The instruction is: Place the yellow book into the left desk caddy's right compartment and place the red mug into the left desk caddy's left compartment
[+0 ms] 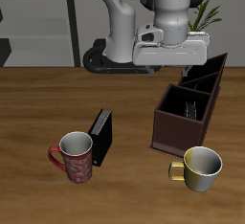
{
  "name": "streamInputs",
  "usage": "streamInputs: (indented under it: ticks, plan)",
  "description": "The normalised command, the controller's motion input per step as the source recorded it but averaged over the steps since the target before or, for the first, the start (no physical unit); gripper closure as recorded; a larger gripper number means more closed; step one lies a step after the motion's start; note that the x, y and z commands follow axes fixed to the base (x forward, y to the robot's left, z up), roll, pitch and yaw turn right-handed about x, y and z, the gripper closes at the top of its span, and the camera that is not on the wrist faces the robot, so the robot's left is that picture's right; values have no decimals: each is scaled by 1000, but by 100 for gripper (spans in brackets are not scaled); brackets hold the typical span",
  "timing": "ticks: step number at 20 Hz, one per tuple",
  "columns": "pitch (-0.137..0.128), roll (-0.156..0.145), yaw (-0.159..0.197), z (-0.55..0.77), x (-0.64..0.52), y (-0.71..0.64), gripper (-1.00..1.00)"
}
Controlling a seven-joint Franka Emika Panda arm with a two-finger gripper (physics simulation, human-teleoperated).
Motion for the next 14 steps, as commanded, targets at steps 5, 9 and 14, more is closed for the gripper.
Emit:
streamInputs:
  ticks: [5, 9, 14]
  plan:
    - [-14, -81, -12, 373, 136, -747, -100]
    - [27, -15, 0, 201, 181, -584, -100]
    - [18, 3, -36, 180, 257, -823, -100]
